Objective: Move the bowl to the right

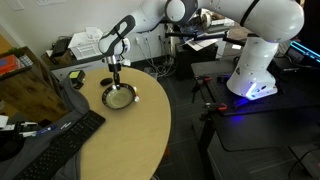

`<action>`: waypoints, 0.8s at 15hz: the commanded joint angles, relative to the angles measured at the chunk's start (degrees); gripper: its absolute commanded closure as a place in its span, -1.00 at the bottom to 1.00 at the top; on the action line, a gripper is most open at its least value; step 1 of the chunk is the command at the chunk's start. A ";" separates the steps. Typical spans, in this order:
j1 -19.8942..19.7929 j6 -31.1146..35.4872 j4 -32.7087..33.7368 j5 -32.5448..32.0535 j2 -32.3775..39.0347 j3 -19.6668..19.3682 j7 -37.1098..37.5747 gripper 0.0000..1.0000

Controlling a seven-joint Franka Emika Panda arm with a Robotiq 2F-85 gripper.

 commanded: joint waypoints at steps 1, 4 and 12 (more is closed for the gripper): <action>0.74 0.63 3.78 0.38 1.34 -0.59 4.24 0.94; 1.54 1.08 4.15 -0.49 1.21 -1.55 6.67 0.94; 3.54 4.21 1.34 -1.02 -1.10 -3.63 14.60 -0.50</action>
